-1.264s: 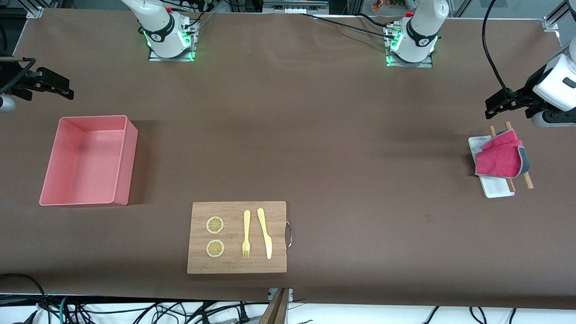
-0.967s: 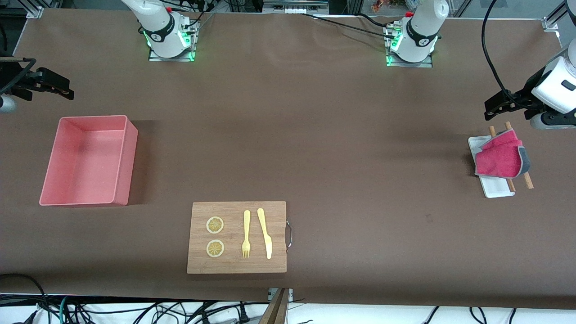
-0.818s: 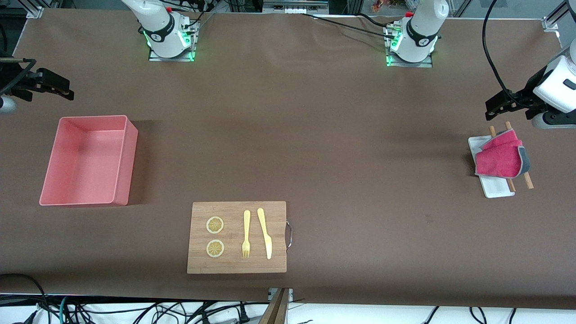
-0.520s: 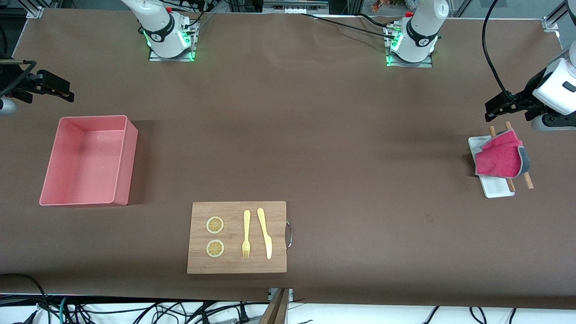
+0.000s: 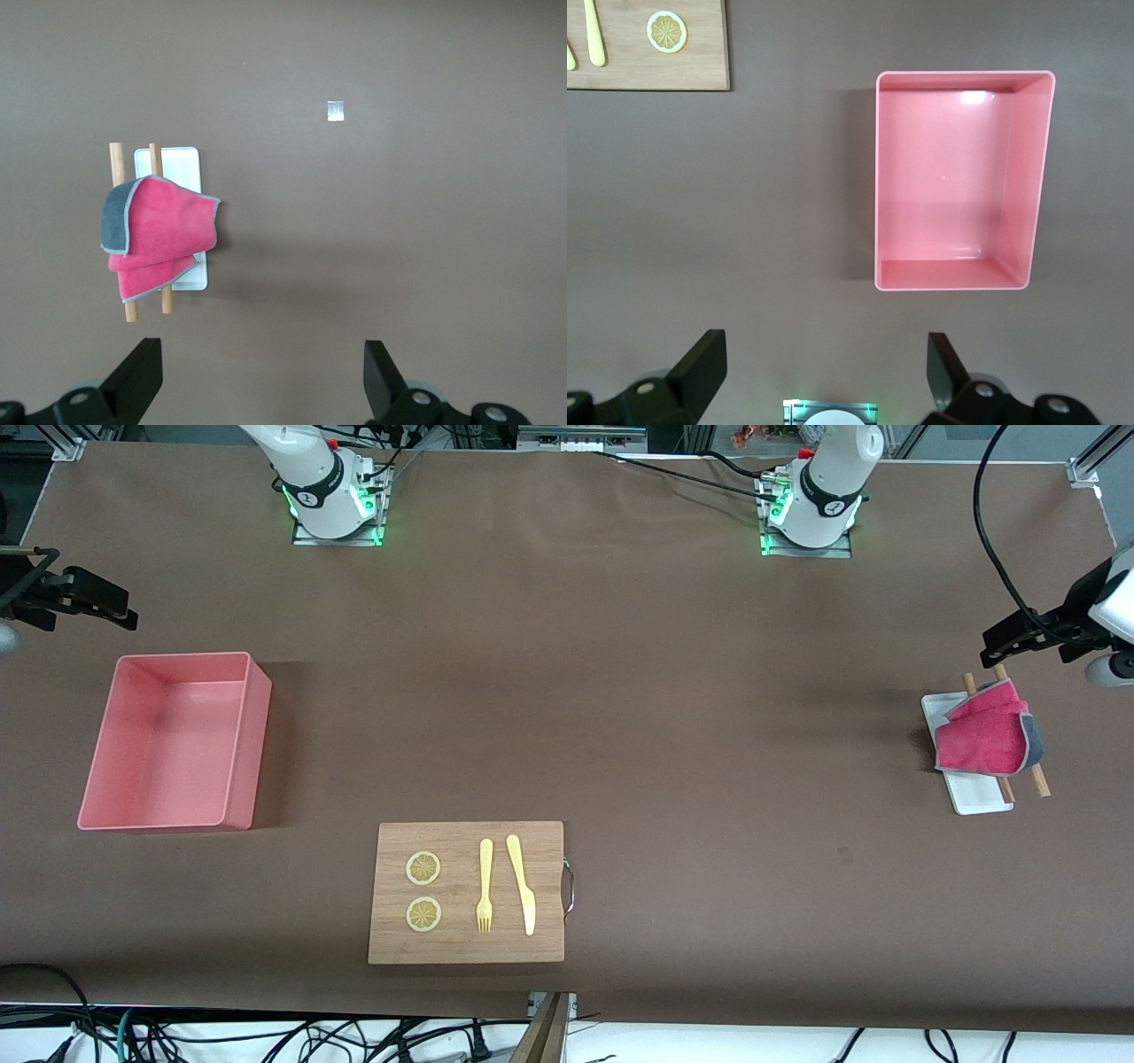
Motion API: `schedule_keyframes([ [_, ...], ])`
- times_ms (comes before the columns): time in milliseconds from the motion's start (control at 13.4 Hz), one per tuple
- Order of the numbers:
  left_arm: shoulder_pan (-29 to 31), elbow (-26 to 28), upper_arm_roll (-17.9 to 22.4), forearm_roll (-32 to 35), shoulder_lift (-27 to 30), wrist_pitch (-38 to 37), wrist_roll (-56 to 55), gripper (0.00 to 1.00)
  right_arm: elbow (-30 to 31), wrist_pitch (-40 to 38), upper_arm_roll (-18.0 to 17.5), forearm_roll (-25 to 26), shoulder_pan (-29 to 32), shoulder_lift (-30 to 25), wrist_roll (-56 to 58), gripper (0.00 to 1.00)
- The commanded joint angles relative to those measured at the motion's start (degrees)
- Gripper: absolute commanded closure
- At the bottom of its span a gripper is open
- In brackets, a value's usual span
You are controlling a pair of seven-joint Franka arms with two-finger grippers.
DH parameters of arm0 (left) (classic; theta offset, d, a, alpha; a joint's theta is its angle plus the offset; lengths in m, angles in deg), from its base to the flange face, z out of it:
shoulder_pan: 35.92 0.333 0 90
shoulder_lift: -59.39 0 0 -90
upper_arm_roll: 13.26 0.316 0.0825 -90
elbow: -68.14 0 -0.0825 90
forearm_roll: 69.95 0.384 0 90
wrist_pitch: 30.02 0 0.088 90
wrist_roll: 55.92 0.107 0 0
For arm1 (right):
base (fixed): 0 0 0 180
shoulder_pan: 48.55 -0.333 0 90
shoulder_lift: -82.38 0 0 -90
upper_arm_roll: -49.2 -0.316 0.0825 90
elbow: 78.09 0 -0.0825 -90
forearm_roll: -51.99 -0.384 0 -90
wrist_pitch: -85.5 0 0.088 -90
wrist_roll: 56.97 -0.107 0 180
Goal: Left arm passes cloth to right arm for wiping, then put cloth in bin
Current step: 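Move the left gripper toward the pink cloth on the white rack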
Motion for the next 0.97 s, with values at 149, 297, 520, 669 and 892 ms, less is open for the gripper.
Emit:
schedule_keyframes([
  [149, 0.61, -1.36, -0.29, 0.54, -1.39, -2.13, 0.29, 0.0, -0.39, 0.14, -0.37, -0.01, 0.32, -0.05, -0.65, 0.0],
  [297, 0.61, -1.53, -0.38, 0.54, -1.48, -2.14, 0.12, 0.0, -0.39, 0.05, -0.37, -0.01, 0.32, 0.03, -0.65, 0.0],
  [520, 0.7, -1.53, -0.38, 0.62, -2.52, -1.88, 0.64, 0.0, -0.39, 0.14, -0.37, -0.01, 0.23, 0.03, -0.65, 0.0],
  [669, 4.01, -1.71, -0.03, 1.15, -7.51, -1.7, 0.82, 0.0, -0.39, 0.14, -0.37, -0.09, 0.32, 0.03, -0.65, 0.0],
  [892, 8.95, -2.06, -0.12, 3.51, -15.25, 1.45, 1.34, 0.0, -0.39, 0.22, -0.37, -0.18, 0.32, 0.03, -0.74, 0.0],
])
